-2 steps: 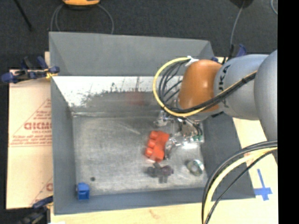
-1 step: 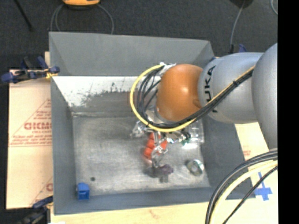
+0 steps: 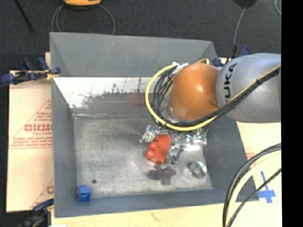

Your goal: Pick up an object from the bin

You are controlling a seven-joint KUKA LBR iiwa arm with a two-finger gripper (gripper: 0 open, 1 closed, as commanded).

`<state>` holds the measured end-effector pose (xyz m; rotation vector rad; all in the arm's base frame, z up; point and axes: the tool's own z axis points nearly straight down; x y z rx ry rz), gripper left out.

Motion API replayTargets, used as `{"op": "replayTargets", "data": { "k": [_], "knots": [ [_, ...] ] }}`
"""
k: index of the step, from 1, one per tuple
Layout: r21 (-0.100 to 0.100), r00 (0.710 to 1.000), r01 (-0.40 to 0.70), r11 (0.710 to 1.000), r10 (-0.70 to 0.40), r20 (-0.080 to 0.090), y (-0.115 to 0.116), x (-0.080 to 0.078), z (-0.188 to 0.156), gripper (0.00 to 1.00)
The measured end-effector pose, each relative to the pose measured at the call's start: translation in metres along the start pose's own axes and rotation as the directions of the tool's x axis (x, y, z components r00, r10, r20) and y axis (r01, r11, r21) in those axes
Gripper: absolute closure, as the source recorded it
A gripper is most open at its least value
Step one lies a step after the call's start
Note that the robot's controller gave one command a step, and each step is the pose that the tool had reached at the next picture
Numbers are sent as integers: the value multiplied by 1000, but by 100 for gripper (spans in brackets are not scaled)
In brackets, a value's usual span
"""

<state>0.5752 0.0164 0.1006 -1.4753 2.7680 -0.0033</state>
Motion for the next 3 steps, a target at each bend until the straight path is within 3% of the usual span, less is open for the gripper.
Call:
{"op": "replayTargets", "data": {
  "k": [1,2,3],
  "knots": [
    [3,929,371,929,-371,-2,2,-37,25,0],
    [5,931,365,931,-365,2,-1,-37,22,0],
    [7,932,364,932,-364,4,-2,-39,20,100]
  ]
}}
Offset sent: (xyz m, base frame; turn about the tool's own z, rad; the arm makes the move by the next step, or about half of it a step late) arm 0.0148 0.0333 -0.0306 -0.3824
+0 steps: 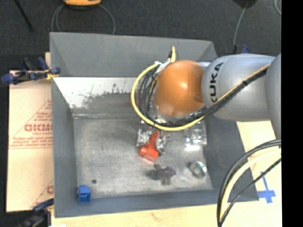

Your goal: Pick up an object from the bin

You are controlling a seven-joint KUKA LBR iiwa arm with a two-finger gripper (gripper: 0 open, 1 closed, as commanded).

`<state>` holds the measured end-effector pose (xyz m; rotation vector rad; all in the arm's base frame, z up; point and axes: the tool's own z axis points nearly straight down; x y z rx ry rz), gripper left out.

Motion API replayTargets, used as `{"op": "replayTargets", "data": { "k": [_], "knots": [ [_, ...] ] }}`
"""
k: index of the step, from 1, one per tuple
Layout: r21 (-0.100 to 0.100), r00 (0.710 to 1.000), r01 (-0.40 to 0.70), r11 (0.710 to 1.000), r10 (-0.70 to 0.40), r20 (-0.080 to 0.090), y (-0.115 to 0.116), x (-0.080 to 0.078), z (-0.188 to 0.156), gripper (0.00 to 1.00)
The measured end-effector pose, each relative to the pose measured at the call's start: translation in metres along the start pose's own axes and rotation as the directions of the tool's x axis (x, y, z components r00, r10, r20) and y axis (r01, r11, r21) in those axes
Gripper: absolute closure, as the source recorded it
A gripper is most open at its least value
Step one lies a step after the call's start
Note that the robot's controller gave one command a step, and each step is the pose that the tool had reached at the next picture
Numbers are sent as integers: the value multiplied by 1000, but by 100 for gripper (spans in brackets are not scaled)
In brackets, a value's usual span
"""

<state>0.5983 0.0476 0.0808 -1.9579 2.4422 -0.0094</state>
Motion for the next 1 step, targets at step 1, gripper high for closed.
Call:
{"op": "replayTargets", "data": {
  "k": [1],
  "knots": [
    [-1,1000,-6,1000,6,-2,-4,0,-97,100]
  ]
}}
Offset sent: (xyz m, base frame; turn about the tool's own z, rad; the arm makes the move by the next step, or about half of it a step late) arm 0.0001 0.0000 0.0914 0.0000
